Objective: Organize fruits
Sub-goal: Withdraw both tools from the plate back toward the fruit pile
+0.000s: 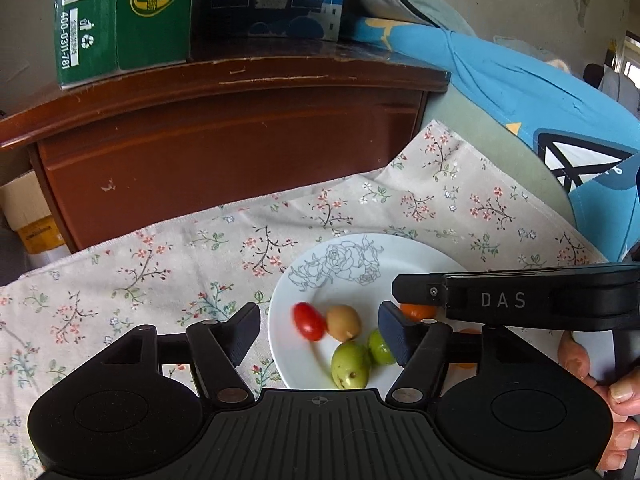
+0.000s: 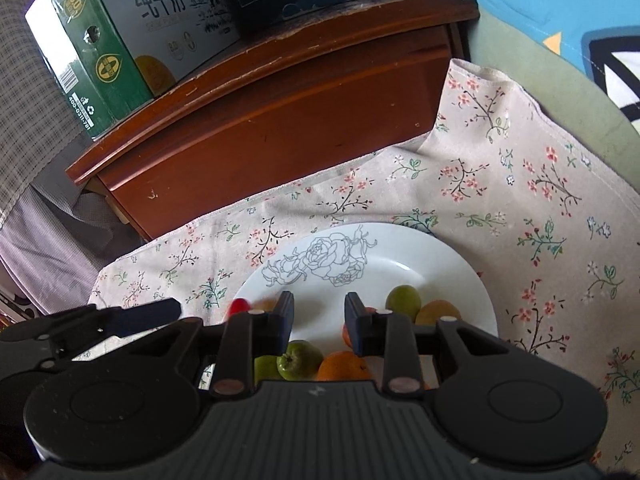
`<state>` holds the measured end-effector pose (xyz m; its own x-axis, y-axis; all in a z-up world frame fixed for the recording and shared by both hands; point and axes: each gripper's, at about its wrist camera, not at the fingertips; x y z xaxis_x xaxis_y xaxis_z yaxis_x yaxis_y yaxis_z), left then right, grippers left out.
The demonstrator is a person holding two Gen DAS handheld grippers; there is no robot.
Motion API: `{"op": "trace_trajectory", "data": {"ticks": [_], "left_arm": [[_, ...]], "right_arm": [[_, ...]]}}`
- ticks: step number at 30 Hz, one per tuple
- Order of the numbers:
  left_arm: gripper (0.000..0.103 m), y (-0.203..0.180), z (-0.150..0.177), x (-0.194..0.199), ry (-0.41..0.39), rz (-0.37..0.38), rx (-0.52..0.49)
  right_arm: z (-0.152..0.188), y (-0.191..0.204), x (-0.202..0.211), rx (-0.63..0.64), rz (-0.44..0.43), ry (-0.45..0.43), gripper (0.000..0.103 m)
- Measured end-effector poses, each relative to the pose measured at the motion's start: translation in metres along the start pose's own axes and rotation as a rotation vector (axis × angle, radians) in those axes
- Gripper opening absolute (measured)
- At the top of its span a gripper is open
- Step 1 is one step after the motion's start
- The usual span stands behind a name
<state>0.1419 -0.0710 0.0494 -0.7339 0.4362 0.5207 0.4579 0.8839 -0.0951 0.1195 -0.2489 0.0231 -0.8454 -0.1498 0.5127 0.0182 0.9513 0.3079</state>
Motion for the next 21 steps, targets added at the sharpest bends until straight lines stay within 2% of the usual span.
{"op": "trace_trajectory", "data": {"ticks": [3,9,21], "left_arm": [[0.073,-0.003,-0.001,0.005,0.016,-0.027,-0.009],[0.080,-0.008,0.002,0.021,0.033,-0.055,-0.038],[0.084,0.003,0.008,0.061,0.051,-0.109,-0.033]], "right_arm": [[0.001,0.002,0.005,-0.006,-0.001,-0.001,0.030],[0.005,0.009,0.019,0.011,-0.007,-0.006,0.030],[0.021,0.025,0.045,0.032,-0.037,0.006,0.030]]}}
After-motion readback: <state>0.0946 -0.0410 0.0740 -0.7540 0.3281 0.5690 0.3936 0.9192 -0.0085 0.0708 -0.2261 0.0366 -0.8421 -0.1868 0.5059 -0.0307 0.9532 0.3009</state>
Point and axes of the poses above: each gripper's, at about its wrist camera, not at the fingertips, and x roughly against the way its jaws point, y to its left, z to its underside, and after that the axes turned 11 degrees about -y, right-handed
